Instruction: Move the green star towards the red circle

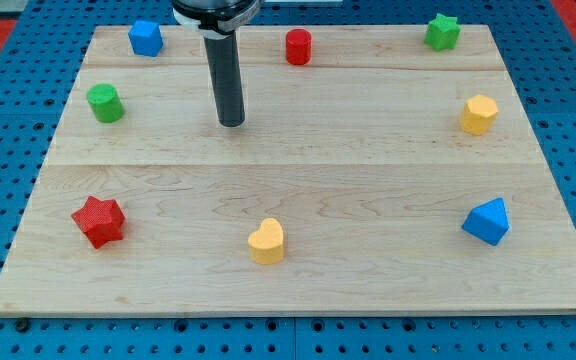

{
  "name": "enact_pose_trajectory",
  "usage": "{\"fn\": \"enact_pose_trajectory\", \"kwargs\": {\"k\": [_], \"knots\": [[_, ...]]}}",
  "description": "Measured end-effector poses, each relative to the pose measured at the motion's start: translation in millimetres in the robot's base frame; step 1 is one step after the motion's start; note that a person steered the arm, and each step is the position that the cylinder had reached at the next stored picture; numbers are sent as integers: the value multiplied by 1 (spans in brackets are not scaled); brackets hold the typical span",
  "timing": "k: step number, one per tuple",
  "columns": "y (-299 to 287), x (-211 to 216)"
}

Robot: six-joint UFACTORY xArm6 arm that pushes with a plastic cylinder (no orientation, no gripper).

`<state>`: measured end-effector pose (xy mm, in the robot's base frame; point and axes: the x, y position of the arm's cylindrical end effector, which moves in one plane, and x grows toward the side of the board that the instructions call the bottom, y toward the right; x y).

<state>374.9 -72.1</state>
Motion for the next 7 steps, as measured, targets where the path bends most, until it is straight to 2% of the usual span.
{"fn": "enact_pose_trajectory", "kwargs": {"k": [4,5,6,7], "knots": [[-8,7],[38,-12],[133,-61],[225,-75]]}}
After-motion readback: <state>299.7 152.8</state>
